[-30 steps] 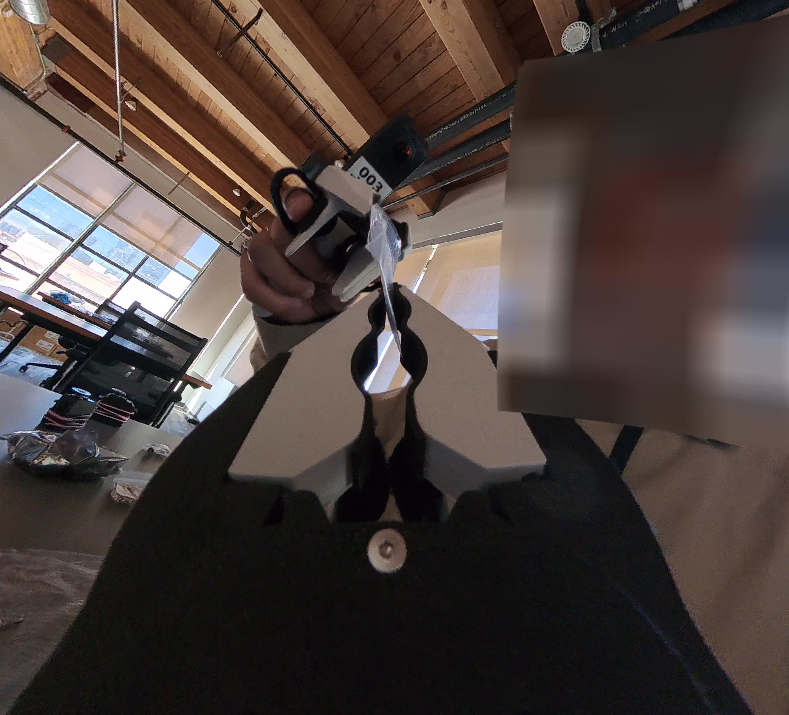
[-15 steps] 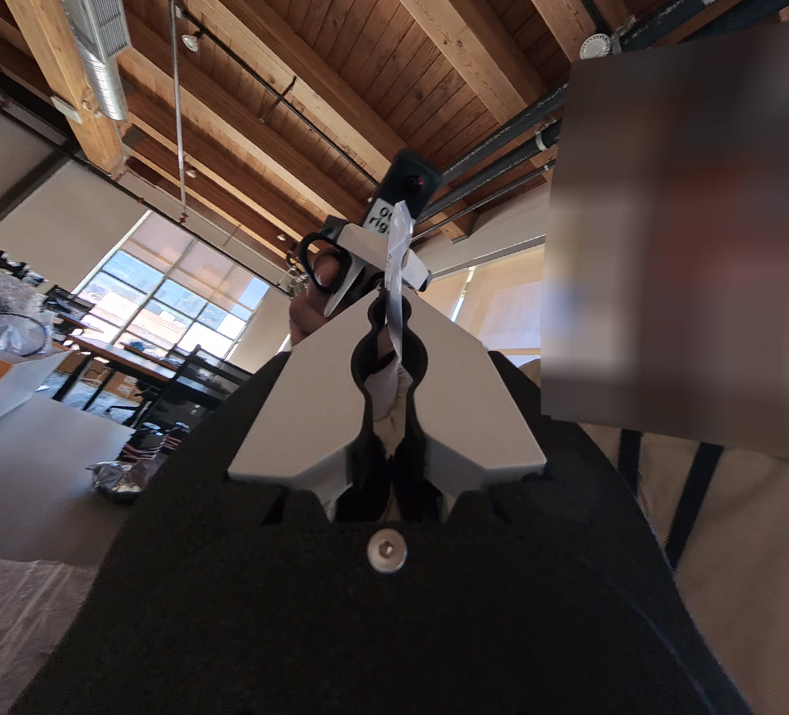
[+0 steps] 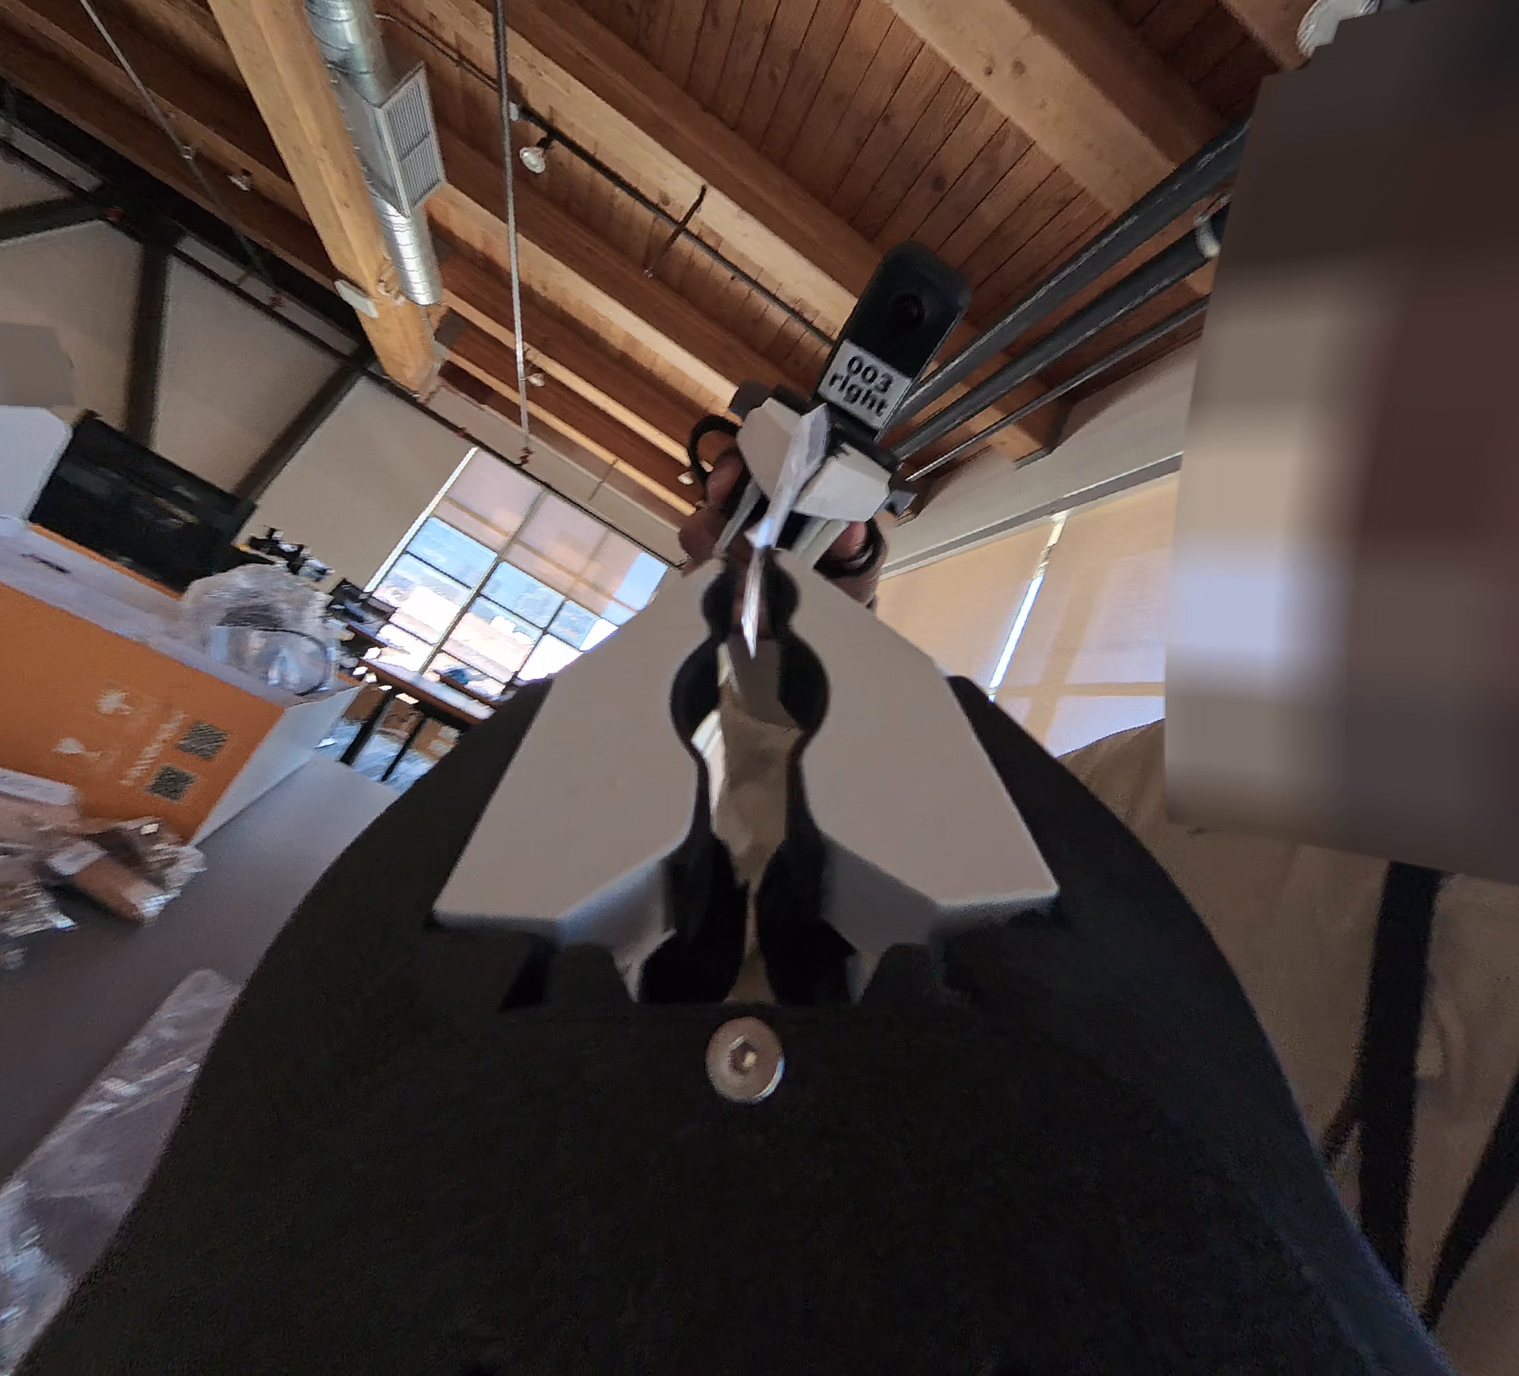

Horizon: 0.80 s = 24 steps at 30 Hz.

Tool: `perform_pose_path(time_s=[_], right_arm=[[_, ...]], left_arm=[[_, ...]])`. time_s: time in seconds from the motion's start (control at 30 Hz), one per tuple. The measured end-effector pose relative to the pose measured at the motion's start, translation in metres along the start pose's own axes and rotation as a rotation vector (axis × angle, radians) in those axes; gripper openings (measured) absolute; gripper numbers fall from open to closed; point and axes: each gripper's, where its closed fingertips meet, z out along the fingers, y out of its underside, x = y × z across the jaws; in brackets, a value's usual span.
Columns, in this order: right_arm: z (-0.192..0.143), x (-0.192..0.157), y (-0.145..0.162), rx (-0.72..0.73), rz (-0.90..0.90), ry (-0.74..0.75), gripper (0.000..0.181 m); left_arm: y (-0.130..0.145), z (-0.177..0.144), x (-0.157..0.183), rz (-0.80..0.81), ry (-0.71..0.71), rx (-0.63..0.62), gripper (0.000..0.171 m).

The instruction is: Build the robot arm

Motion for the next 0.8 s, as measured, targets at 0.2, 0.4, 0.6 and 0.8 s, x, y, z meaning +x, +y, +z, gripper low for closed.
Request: perform_pose_path(time_s=[0.2,0.4,0.6,0.8], right_arm=[[0.003,-0.008,0.001,0.015,0.007,-0.036,0.0],[0.005,-0.003,0.005,0.01,-0.009,0.0,0.004],[0.003,0.005,0.008,-0.013,-0.035,0.039,0.0],[-0.001,0.002,0.02,-0.089,-0.097,0.042,0.0]], left_arm=[[0.01,0.002,0.001,0.052,0.008,-0.029,0.0],[0.013,0.003,0.012,0.077,0.064,-0.041,0.0],[0.015,0.003,0.007,0.062,0.037,-0.062,0.0],[0.004,-0.006,-0.027,0.175,-0.205,-0.121,0.036]])
